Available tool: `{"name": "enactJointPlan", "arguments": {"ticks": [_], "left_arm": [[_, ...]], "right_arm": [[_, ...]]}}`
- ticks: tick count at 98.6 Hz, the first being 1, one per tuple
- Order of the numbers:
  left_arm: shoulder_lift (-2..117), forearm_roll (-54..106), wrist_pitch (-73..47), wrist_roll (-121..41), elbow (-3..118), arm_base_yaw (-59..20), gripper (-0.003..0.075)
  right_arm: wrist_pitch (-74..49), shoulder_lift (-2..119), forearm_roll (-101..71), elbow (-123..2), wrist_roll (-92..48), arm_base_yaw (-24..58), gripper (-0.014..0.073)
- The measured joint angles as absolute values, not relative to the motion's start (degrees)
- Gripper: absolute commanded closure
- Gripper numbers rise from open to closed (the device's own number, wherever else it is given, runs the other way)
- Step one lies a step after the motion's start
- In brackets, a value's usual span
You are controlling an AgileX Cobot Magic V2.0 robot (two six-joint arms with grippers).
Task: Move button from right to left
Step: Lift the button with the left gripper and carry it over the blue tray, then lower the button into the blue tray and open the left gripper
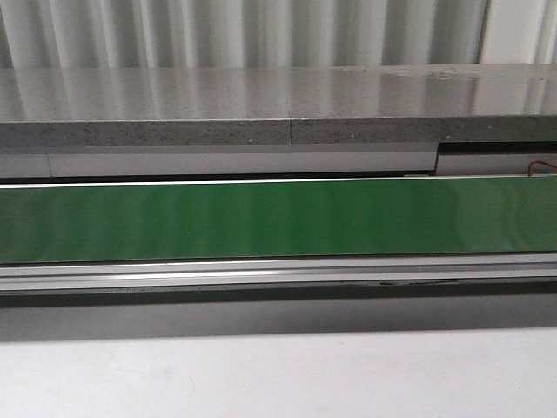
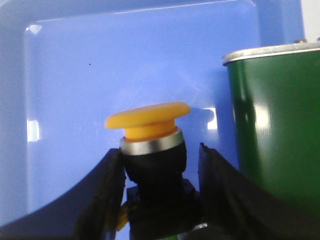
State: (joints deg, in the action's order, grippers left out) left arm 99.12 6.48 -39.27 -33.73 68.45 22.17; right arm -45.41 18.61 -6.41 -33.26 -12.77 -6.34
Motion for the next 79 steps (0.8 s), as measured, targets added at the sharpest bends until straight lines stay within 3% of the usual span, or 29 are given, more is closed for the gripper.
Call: {"name": "enactJointPlan", "arguments": {"ticks": [31, 79], "left_arm": [[106.52, 5.87, -38.65, -33.83, 70.68, 22.17, 0.0739], [106.66, 9.93, -39.58, -41.06, 70.68, 25.62, 0.0738]], "right_arm": [[-45.41, 18.61, -6.41, -33.26, -12.77, -6.34, 0.0661], [-45.41, 18.61, -6.41, -33.26, -12.77, -6.34, 0.0661]]}}
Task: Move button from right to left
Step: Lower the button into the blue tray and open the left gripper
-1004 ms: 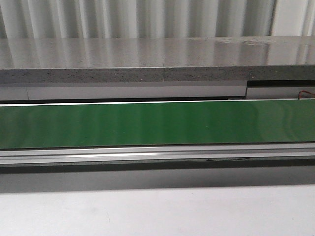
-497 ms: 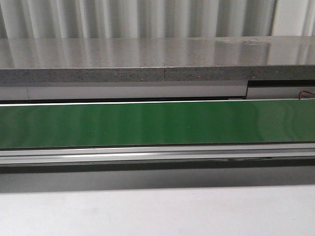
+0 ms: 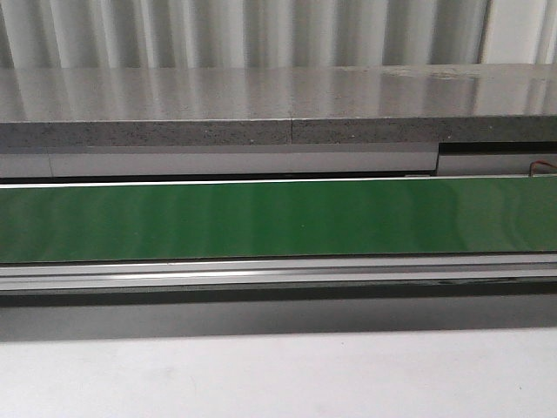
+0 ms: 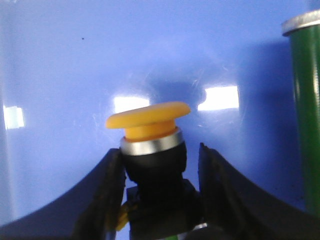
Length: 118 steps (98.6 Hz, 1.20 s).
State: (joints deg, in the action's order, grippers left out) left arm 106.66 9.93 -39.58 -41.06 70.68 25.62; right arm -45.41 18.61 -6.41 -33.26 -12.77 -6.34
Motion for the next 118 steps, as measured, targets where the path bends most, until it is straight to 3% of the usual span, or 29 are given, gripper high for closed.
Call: {"name": "enactJointPlan", "arguments": {"ticks": [22, 32, 51, 75, 118], "left_arm": [[108.01, 12.94, -41.33, -45.8, 70.68, 25.65, 0.0708], [108.83, 13.86, -41.52, -47.1, 70.76, 25.65, 0.0622], [109.05, 14.09, -41.52, -47.46, 70.76, 25.65, 0.0391], [109.05, 14.18, -41.52, -47.73, 70.76, 25.65, 0.0253], [107.52, 14.93, -43.96, -47.76, 74.58, 25.65, 0.0228]], "right_arm": [[-45.41, 18.61, -6.41, -33.26, -12.77, -6.34, 0.0661], [-45.41, 18.61, -6.41, -33.26, -12.77, -6.34, 0.0661], [-45.41, 18.61, -6.41, -33.26, -12.77, -6.34, 0.0661], [-45.41, 18.61, -6.41, -33.26, -12.77, -6.34, 0.0661], [-45.41, 18.61, -6.41, -33.26, -12.77, -6.34, 0.0661]]}}
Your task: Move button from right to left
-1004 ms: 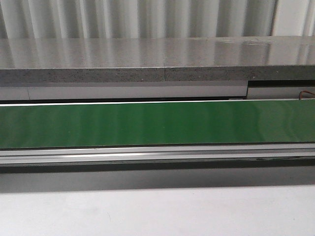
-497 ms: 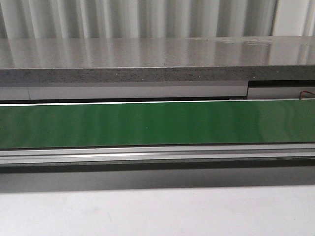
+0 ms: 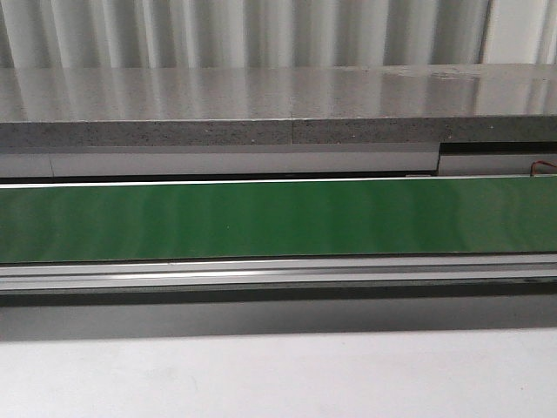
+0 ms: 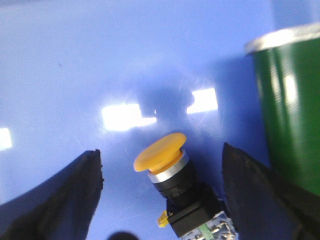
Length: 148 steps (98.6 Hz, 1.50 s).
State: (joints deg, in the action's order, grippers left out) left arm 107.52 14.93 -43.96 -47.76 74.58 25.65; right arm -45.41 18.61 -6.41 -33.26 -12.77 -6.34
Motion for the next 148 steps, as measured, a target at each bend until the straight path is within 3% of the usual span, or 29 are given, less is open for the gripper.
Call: {"name": "enactJointPlan", "arguments": {"ticks": [49, 70, 98, 133, 148], "left_arm": [[83.7, 30.35, -52.5, -47.76, 76.01, 25.65, 0.0229], [72.64, 33.86, -51.63, -47.76, 70.72, 25.25, 0.0239], [56.53, 34.51, -42.5, -47.76, 56.99, 16.69, 0.0379], [37.66, 35.73, -33.93, -47.76, 38.55, 6.69, 0.0741], [31.14, 37.18, -31.01, -47.76, 32.89, 4.52, 0.074]], "right_arm": [[-45.41, 18.61, -6.41, -33.26, -12.77, -6.34, 0.0661], [-45.41, 18.61, -6.41, -33.26, -12.77, -6.34, 0.0661], [-45.41, 18.61, -6.41, -33.26, -12.77, -6.34, 0.0661], [-45.41, 18.61, -6.41, -33.26, -12.77, -6.34, 0.0661], [-45.41, 18.61, -6.41, -33.26, -12.77, -6.34, 0.0661]]}}
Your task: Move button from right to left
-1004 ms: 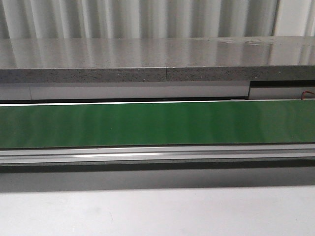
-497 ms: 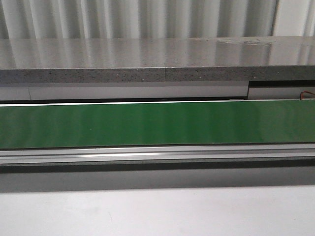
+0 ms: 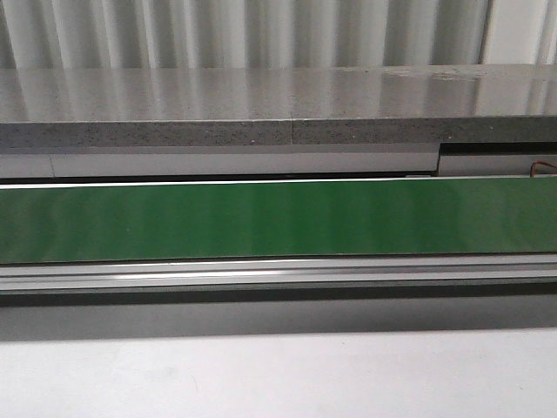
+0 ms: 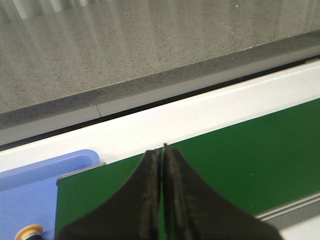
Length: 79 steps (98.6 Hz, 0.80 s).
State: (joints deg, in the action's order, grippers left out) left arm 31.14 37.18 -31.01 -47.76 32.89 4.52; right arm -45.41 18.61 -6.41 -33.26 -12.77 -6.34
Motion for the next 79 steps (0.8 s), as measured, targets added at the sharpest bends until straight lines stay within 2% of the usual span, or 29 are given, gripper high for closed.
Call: {"name": "enactJointPlan", "arguments": {"ticks": [17, 79], "left_arm": [[27.41, 37.55, -30.52, -47.76, 29.65, 3.15, 0.074], [27.16, 37.53, -30.4, -47.76, 29.24, 3.1, 0.074]], "right_arm": [[-45.41, 18.61, -6.41, -33.26, -12.77, -6.34, 0.0661], [-45.41, 18.61, -6.41, -33.26, -12.77, -6.34, 0.0661]]}}
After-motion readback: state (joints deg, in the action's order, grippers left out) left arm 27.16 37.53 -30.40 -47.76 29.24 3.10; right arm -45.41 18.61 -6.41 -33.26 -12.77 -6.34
